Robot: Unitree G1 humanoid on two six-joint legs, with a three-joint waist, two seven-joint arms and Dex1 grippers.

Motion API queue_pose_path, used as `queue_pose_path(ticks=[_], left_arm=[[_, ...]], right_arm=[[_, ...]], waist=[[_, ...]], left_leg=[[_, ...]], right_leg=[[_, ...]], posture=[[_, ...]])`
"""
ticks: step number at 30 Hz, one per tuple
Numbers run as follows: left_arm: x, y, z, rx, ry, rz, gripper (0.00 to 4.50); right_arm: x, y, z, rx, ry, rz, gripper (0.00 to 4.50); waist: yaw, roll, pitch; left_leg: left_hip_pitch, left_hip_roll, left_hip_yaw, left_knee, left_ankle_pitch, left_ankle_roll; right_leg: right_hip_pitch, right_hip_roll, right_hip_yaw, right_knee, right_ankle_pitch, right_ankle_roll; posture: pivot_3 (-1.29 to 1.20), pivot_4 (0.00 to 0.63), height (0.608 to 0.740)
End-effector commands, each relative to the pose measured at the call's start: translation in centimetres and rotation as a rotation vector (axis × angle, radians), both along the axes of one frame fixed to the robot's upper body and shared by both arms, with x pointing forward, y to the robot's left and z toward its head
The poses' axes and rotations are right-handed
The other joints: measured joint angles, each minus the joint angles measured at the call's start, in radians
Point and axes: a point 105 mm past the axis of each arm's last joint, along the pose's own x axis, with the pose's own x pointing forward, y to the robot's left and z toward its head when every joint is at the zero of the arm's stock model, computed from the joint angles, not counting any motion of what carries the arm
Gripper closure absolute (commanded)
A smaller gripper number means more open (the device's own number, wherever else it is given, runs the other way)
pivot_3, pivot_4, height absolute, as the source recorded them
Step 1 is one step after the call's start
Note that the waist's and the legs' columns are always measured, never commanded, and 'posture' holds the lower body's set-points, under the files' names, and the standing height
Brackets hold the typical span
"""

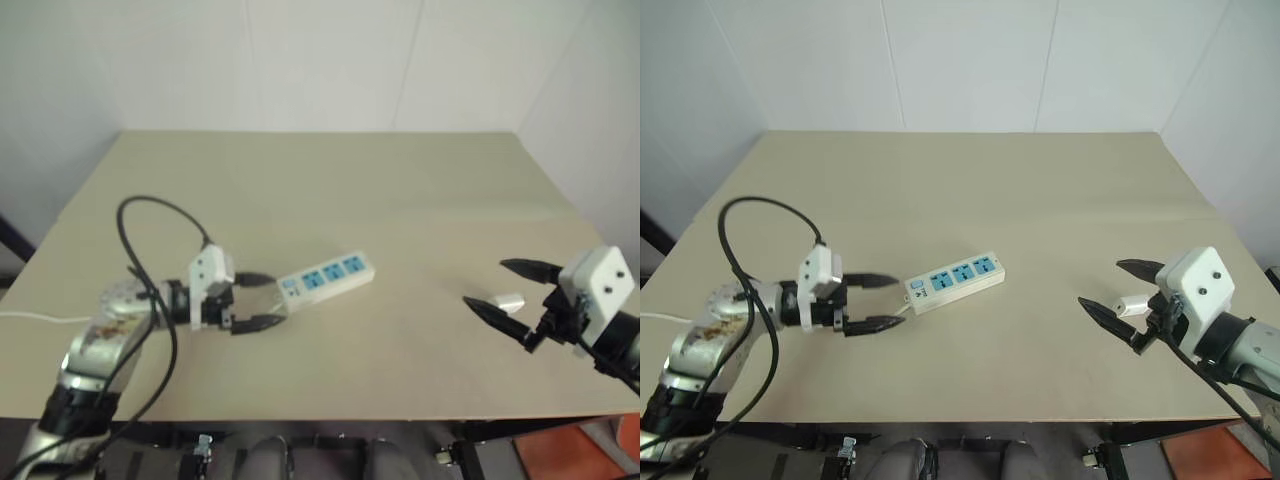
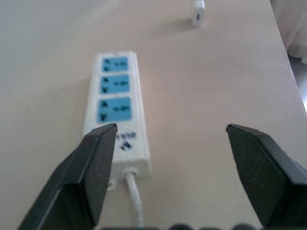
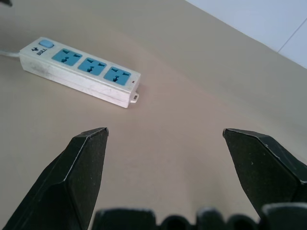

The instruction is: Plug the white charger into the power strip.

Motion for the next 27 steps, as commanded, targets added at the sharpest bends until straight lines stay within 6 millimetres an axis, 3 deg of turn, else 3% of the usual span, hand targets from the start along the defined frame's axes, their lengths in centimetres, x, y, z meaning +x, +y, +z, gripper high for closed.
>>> queue_pose_path(ticks=[1, 9, 17, 27], left_arm=[[2.4, -0.6, 0.5, -0.065, -0.146, 0.089, 0.05], [4.4, -3.4, -3.4, -0.079, -0.088, -0.019, 0.05], [5.8, -3.2, -6.5, -0.05, -0.054, 0.036, 0.05], [5.6, -3.7, -8.8, -0.043, -0.011, 0.038, 0.05]], right_arm=[[0.0, 0.7, 0.9, 0.01, -0.048, 0.018, 0.0], [0.4, 1.1, 1.2, 0.022, -0.068, 0.022, 0.0], [-0.2, 1.4, 1.2, 0.036, -0.074, 0.015, 0.0], [-0.2, 1.6, 1.6, 0.045, -0.086, 0.022, 0.0]], waist=[[0.0, 0.0, 0.0], [-0.006, 0.0, 0.0], [-0.005, -0.001, 0.0], [-0.002, -0.001, 0.0]], left_leg=[[0.0, 0.0, 0.0, 0.0, 0.0, 0.0], [-0.002, -0.002, 0.0, 0.0, 0.0, 0.0], [-0.002, -0.002, 0.0, 0.0, 0.0, 0.0], [-0.002, -0.002, 0.0, 0.0, 0.0, 0.0]], right_leg=[[0.0, 0.0, 0.0, 0.0, 0.0, 0.0], [-0.002, 0.001, 0.0, 0.0, 0.0, 0.0], [-0.002, 0.001, 0.0, 0.0, 0.0, 0.0], [-0.002, 0.0, 0.0, 0.0, 0.0, 0.0]], posture=[[0.0, 0.15, 0.74], [0.0, 0.15, 0.74], [0.0, 0.15, 0.74], [0.0, 0.15, 0.74]])
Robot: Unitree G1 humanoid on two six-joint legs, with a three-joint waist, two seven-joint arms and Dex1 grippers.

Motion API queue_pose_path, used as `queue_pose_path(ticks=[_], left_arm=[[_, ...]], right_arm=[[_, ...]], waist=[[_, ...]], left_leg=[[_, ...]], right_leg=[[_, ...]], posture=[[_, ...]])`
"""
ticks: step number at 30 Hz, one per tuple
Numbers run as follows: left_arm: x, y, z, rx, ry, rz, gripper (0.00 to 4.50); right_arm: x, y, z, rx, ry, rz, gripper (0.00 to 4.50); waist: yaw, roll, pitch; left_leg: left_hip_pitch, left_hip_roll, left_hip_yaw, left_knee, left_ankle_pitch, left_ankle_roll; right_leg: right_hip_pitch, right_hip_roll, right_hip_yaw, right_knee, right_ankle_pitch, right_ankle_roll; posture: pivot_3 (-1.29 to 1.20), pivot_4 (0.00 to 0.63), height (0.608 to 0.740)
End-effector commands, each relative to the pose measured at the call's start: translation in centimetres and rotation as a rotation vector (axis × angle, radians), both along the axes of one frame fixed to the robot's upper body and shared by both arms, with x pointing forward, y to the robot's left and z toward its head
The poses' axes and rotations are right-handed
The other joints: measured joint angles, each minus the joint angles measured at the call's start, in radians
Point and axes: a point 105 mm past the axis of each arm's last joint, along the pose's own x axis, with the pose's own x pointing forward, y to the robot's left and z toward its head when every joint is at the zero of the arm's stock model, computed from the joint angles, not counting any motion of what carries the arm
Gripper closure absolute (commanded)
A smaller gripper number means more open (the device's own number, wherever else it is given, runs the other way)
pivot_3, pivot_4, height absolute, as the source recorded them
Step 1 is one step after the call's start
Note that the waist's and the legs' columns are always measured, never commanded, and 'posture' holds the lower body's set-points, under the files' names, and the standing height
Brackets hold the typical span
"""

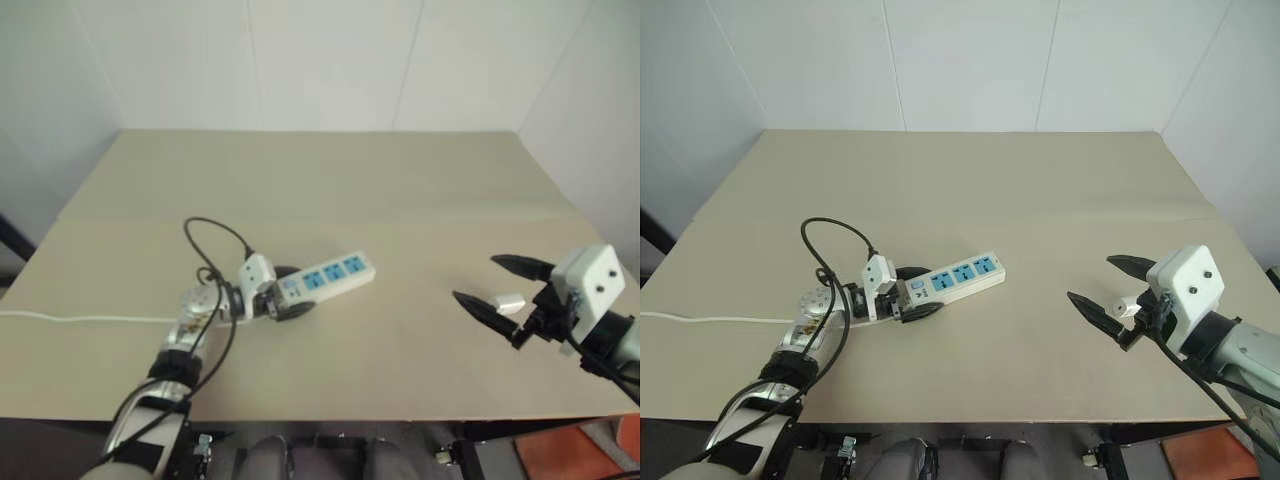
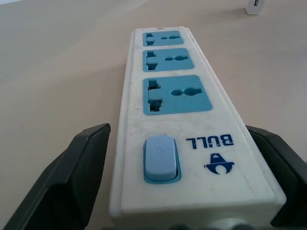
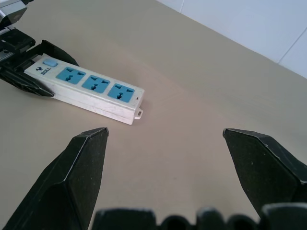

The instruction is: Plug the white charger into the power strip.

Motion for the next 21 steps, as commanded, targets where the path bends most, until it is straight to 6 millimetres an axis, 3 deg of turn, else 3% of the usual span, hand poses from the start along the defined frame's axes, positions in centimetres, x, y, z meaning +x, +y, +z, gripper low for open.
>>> queue_pose_path(ticks=[1, 4, 9, 13, 17, 21], left_arm=[[-0.1, -0.4, -0.5, 0.002, -0.011, -0.003, 0.05], [-0.4, -0.4, -1.1, 0.003, 0.018, -0.018, 0.05], [-0.3, -0.9, -1.1, -0.039, 0.01, -0.019, 1.14], [-0.4, -1.7, -0.2, -0.069, -0.014, -0.061, 1.16], [-1.9, -2.7, 1.2, -0.043, -0.023, -0.259, 1.16], [-2.9, -3.0, 1.2, 0.028, -0.02, -0.397, 1.16]], right_arm=[[-0.2, 0.4, 1.4, -0.004, -0.056, 0.014, 0.0], [-0.2, 0.4, 1.6, -0.005, -0.06, 0.017, 0.0], [0.0, 0.4, 1.8, -0.008, -0.062, 0.024, 0.0], [0.3, 0.0, 1.9, -0.019, -0.058, 0.022, 0.0], [1.3, -1.8, 2.4, -0.058, -0.026, 0.023, 0.0], [2.4, -3.1, 3.0, -0.11, 0.022, 0.05, 0.0]], waist=[[0.001, 0.0, 0.0], [0.001, 0.0, 0.0], [0.003, 0.001, -0.001], [0.004, 0.001, -0.001], [0.003, 0.001, -0.001], [0.001, 0.001, -0.001]], left_leg=[[0.0, 0.0, 0.0, 0.0, 0.0, 0.0], [0.001, 0.0, 0.0, 0.0, 0.0, 0.0], [0.001, 0.0, 0.0, 0.0, 0.0, 0.0], [0.001, 0.0, 0.0, 0.0, 0.0, 0.0], [0.0, -0.001, 0.0, 0.001, 0.0, 0.0], [-0.001, -0.001, 0.0, 0.001, 0.0, 0.0]], right_leg=[[0.0, 0.0, 0.0, 0.0, 0.0, 0.0], [0.001, 0.0, 0.0, 0.0, 0.0, 0.0], [0.001, 0.0, 0.0, 0.0, 0.0, 0.0], [0.001, 0.0, 0.0, 0.0, 0.0, 0.0], [0.001, -0.001, 0.0, 0.0, 0.0, 0.0], [0.0, -0.001, -0.001, 0.0, 0.0, 0.0]], posture=[[0.0, 0.15, 0.74], [0.0, 0.15, 0.74], [0.0, 0.15, 0.74], [0.0, 0.15, 0.74], [0.0, 0.15, 0.74], [0.0, 0.15, 0.74]])
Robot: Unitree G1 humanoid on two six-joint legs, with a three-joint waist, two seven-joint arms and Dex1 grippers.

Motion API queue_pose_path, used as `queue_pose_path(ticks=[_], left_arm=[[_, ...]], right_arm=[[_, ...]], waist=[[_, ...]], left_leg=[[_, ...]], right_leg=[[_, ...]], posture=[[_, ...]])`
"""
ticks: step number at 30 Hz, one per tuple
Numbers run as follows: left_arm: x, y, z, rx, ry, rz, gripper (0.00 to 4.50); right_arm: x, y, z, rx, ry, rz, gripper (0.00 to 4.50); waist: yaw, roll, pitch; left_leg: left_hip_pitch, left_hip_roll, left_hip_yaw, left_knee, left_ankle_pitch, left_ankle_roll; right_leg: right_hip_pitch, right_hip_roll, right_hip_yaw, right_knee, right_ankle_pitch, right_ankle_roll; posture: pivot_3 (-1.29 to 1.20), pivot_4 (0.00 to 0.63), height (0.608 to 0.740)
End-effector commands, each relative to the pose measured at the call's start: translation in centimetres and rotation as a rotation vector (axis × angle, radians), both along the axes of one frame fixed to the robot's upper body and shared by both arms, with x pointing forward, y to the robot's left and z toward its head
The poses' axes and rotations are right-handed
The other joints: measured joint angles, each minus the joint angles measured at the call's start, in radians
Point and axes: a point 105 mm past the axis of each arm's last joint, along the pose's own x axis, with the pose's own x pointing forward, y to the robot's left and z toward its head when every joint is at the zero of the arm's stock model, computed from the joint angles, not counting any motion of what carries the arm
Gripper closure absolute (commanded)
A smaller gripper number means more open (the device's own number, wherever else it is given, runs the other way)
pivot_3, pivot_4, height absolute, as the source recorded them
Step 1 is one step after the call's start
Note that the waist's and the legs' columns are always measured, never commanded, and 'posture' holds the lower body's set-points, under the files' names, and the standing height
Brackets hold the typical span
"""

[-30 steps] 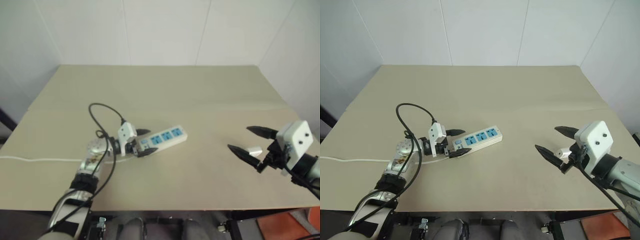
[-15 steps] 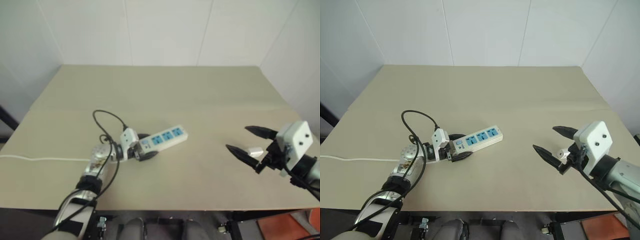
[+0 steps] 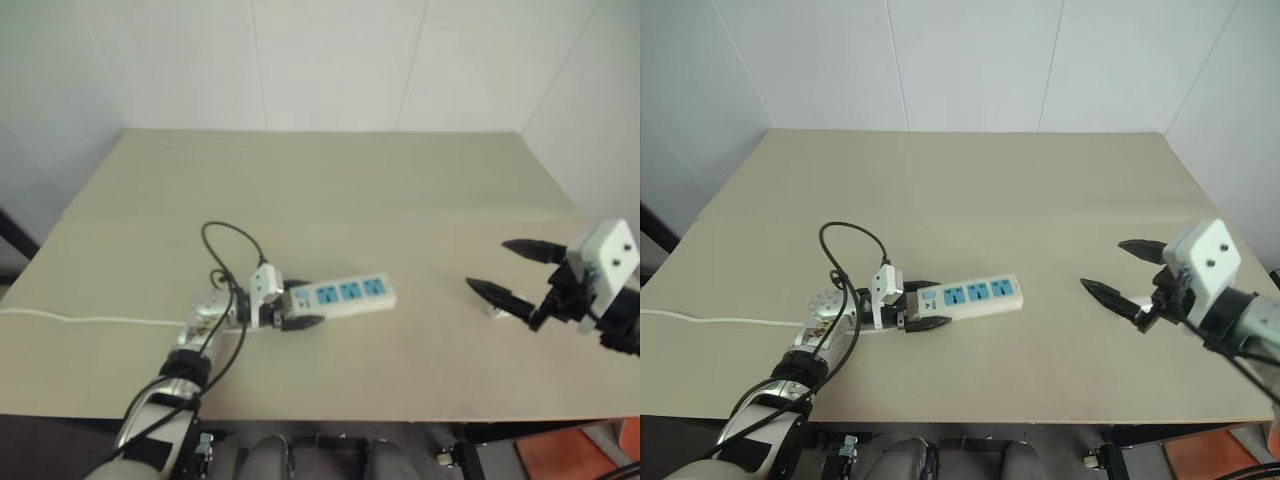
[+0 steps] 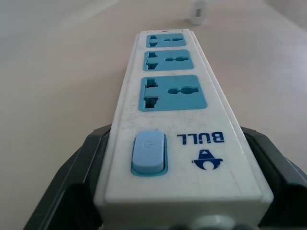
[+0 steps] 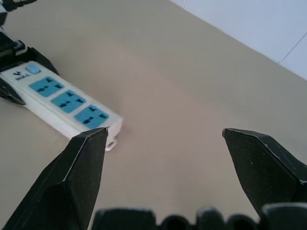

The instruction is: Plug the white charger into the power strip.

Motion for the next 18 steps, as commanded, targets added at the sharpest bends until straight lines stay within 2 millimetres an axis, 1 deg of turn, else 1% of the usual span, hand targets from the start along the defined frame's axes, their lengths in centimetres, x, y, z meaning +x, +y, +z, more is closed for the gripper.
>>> queue_pose_path(ticks=[1, 3, 5, 8, 9, 10, 12, 15, 18], left_arm=[[-0.4, -0.8, 1.5, 0.015, -0.061, -0.105, 1.16], [-0.5, -1.0, 1.2, 0.027, -0.055, -0.117, 1.16], [-0.5, -1.3, 0.7, 0.034, -0.045, -0.11, 1.16], [-1.0, -1.5, -0.2, 0.051, -0.012, -0.12, 1.16], [-1.0, -1.5, -0.4, 0.055, -0.006, -0.12, 1.16], [-1.1, -1.6, -0.5, 0.061, 0.0, -0.121, 1.16], [-1.1, -1.7, -0.6, 0.061, 0.003, -0.118, 1.16], [-1.3, -2.0, -0.6, 0.046, 0.018, -0.112, 1.16], [-1.5, -1.9, -0.8, 0.045, 0.022, -0.108, 1.16]], right_arm=[[0.7, -0.8, 1.1, -0.059, -0.005, 0.03, 0.0], [1.2, -1.5, 1.0, -0.115, 0.014, 0.031, 0.0], [1.4, -2.1, 0.5, -0.182, 0.06, 0.07, 0.0], [1.6, -3.6, -1.3, -0.501, 0.165, 0.179, 0.0], [1.6, -4.0, -1.8, -0.585, 0.202, 0.215, 0.0], [1.8, -4.3, -2.1, -0.633, 0.228, 0.244, 0.0], [2.2, -4.2, -2.6, -0.686, 0.273, 0.31, 0.0], [2.6, -4.2, -3.6, -0.813, 0.321, 0.418, 0.0], [3.5, -3.9, -4.3, -0.837, 0.352, 0.463, 0.0]], waist=[[-0.002, 0.0, 0.0], [-0.003, 0.0, 0.0], [-0.003, 0.0, 0.0], [-0.002, 0.001, 0.0], [-0.003, 0.001, 0.0], [-0.005, 0.001, 0.0], [-0.01, 0.001, 0.0], [-0.012, 0.001, 0.001], [-0.013, 0.001, 0.001]], left_leg=[[0.0, 0.0, 0.0, 0.0, 0.0, 0.0], [0.0, 0.0, 0.0, 0.0, 0.0, 0.0], [0.0, 0.001, 0.0, 0.0, 0.0, 0.0], [0.0, 0.0, 0.0, 0.0, 0.0, 0.001], [0.0, 0.0, 0.001, 0.001, 0.0, 0.001], [0.0, 0.001, 0.001, 0.001, 0.0, 0.001], [0.0, 0.001, 0.001, 0.001, 0.0, 0.001], [0.0, 0.001, 0.001, 0.001, 0.0, 0.001], [0.0, 0.001, 0.001, 0.001, 0.0, 0.0]], right_leg=[[0.0, 0.0, 0.0, 0.0, 0.0, 0.0], [0.0, 0.0, 0.0, 0.0, 0.0, 0.0], [0.0, 0.0, 0.0, 0.0, 0.0, 0.0], [0.0, 0.0, 0.0, 0.0, 0.0, 0.0], [0.0, 0.0, 0.0, 0.0, 0.0, 0.0], [0.0, 0.0, 0.0, 0.0, 0.0, 0.0], [0.0, 0.0, 0.0, -0.001, 0.0, 0.0], [0.0, 0.0, 0.0, 0.0, 0.0, 0.0], [0.0, 0.0, 0.0, 0.0, 0.0, 0.0]], posture=[[0.0, 0.15, 0.74], [0.0, 0.15, 0.74], [0.0, 0.15, 0.74], [0.0, 0.15, 0.74], [0.0, 0.15, 0.74], [0.0, 0.15, 0.74], [0.0, 0.15, 0.74], [0.0, 0.15, 0.74], [0.0, 0.15, 0.74]])
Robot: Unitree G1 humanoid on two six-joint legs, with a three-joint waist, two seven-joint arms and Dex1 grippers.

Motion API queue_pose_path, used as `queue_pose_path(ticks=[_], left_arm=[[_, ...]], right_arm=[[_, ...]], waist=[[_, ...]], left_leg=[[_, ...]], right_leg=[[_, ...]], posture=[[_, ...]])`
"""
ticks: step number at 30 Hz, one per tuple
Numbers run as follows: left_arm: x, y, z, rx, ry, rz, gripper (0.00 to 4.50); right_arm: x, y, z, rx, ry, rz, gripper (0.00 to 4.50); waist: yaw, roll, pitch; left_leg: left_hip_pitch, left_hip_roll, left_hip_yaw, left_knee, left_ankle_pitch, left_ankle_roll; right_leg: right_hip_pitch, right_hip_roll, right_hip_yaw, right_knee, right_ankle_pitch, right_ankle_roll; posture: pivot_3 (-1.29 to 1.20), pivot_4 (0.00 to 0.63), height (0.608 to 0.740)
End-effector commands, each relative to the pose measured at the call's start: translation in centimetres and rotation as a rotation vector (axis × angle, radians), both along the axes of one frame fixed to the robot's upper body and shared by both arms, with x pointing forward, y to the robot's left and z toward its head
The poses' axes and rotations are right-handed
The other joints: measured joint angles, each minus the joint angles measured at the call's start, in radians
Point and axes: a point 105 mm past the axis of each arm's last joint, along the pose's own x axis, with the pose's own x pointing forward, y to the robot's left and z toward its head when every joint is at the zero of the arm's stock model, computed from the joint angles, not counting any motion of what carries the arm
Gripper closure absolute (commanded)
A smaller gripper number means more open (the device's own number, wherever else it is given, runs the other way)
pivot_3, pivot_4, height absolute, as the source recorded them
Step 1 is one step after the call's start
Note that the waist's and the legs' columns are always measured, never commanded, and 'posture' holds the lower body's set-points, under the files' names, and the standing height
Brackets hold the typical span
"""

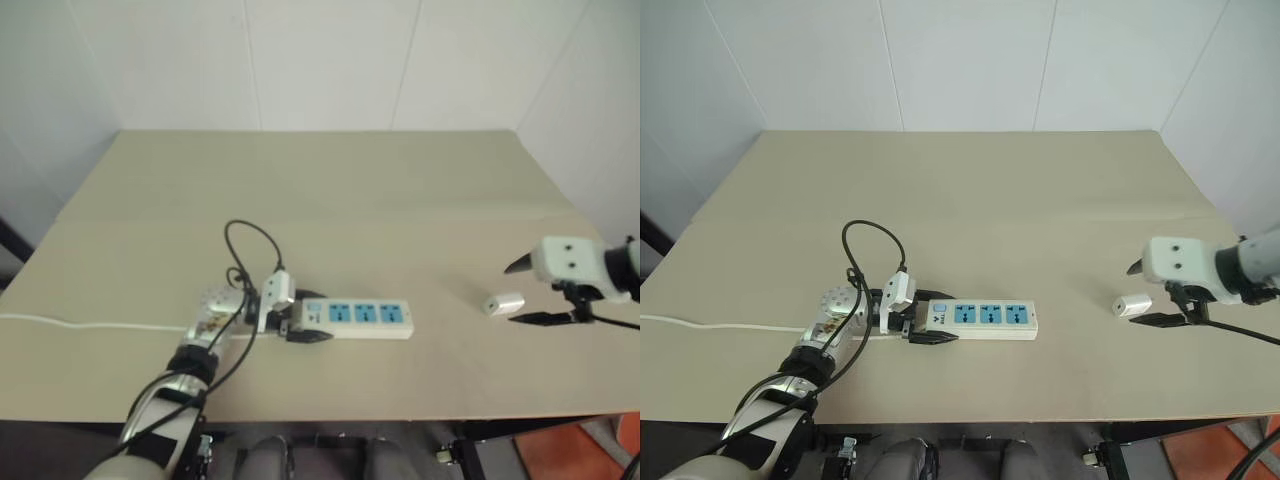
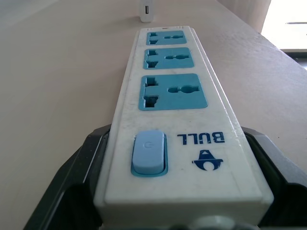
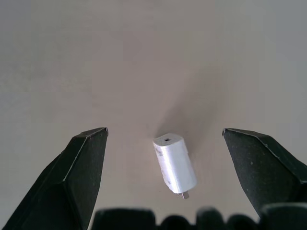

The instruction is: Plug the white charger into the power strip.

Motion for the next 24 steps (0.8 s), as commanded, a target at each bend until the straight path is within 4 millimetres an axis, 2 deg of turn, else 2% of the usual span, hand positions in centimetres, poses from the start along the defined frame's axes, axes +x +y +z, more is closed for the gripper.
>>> queue_pose_path(ticks=[1, 5, 9, 19, 24], left_arm=[[-0.7, -0.6, -0.5, 0.006, 0.013, -0.018, 1.16], [-1.2, -0.6, -0.7, 0.003, 0.018, -0.016, 1.16], [-1.7, -0.6, -1.0, 0.005, 0.024, -0.016, 1.16], [-2.3, -0.4, -0.9, 0.005, 0.027, -0.013, 1.16], [-2.3, -0.1, -0.9, 0.01, 0.026, -0.007, 1.16]], right_arm=[[0.8, 0.0, -0.6, -0.042, 0.036, 0.035, 0.0], [2.2, 0.1, -2.2, -0.067, 0.029, 0.062, 0.0], [3.2, 0.1, -2.9, -0.09, 0.042, 0.072, 0.0], [4.1, -1.7, -4.3, -0.163, 0.115, 0.046, 0.0], [4.3, -1.7, -5.5, -0.176, 0.151, 0.036, 0.0]], waist=[[0.0, 0.0, 0.0], [0.0, 0.0, 0.0], [-0.002, 0.001, 0.0], [-0.004, 0.002, 0.0], [-0.011, 0.002, 0.0]], left_leg=[[0.0, 0.0, 0.0, 0.0, 0.0, 0.0], [0.0, 0.0, 0.0, 0.0, 0.0, 0.0], [0.0, -0.001, 0.0, 0.0, 0.0, 0.0], [0.001, -0.001, 0.0, 0.0, 0.0, 0.0], [0.001, -0.001, 0.0, 0.0, 0.0, 0.0]], right_leg=[[0.0, 0.0, 0.0, 0.0, 0.0, 0.0], [-0.001, 0.0, 0.0, 0.0, 0.0, 0.0], [-0.001, 0.0, 0.0, 0.001, 0.0, 0.0], [-0.001, 0.0, 0.001, 0.001, 0.0, 0.0], [0.0, 0.0, 0.001, 0.001, 0.0, 0.0]], posture=[[0.0, 0.15, 0.74], [0.0, 0.15, 0.74], [0.0, 0.15, 0.74], [0.0, 0.15, 0.74], [0.0, 0.15, 0.74]])
